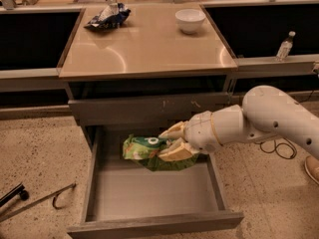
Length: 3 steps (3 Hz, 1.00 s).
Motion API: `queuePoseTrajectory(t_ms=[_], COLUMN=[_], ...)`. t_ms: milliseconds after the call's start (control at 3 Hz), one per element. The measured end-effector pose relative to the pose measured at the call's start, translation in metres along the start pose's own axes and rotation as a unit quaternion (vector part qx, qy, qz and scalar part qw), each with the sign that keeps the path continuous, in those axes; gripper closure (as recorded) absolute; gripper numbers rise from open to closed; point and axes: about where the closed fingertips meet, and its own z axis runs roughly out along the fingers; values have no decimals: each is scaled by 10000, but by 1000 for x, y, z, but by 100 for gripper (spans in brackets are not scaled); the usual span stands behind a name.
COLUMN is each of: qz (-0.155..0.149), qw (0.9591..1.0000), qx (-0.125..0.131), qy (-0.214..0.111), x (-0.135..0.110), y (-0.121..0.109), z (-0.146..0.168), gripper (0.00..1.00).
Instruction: Place green rice chip bag into middle drawer
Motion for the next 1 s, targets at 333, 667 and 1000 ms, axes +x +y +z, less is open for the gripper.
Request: queuePoseTrajectory(t_ms=[333,667,1000], qz=[0,-44,23], qw=[10000,9998,9989], qx=[1,110,138], qy=[-1,-164,-443], x=[0,22,76], y=[0,-2,-12], z=[0,25,99], gripper=[100,100,100])
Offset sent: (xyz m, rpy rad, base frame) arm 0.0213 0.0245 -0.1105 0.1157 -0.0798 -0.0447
